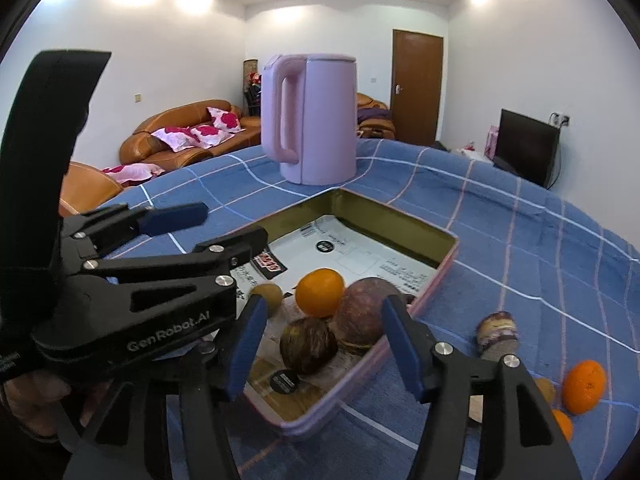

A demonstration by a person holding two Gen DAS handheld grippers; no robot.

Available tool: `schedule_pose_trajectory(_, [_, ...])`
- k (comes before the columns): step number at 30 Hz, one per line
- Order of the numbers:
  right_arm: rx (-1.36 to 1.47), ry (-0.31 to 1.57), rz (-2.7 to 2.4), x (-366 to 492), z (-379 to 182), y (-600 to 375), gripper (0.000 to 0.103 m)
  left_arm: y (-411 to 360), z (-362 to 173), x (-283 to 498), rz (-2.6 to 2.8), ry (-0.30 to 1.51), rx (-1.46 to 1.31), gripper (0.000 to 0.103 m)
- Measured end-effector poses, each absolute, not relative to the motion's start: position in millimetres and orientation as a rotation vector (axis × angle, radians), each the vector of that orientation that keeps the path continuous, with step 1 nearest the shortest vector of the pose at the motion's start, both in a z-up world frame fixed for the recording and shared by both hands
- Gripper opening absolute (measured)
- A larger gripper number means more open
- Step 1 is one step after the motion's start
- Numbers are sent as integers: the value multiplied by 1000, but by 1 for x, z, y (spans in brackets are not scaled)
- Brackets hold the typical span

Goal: Organize fruits
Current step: 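Open the left gripper over the tin while the right releases the brown fruit into it, then move both open grippers back toward the remaining fruits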

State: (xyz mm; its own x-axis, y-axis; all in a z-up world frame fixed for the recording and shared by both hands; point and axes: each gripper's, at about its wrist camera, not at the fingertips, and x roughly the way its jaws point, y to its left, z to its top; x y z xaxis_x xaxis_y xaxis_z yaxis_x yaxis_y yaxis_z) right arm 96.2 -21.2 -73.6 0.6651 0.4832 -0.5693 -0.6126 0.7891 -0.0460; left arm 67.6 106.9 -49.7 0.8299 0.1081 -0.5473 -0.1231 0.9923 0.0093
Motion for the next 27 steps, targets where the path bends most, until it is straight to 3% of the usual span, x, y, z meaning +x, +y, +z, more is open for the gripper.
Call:
schedule_pose_trajectory(15, [-152, 567, 319, 90, -64, -159, 62, 27, -45, 60, -25, 574, 46, 66])
schedule_pose_trajectory(27, [-143, 670, 297, 107, -76, -175, 62, -17, -55, 67, -90, 601, 103, 66])
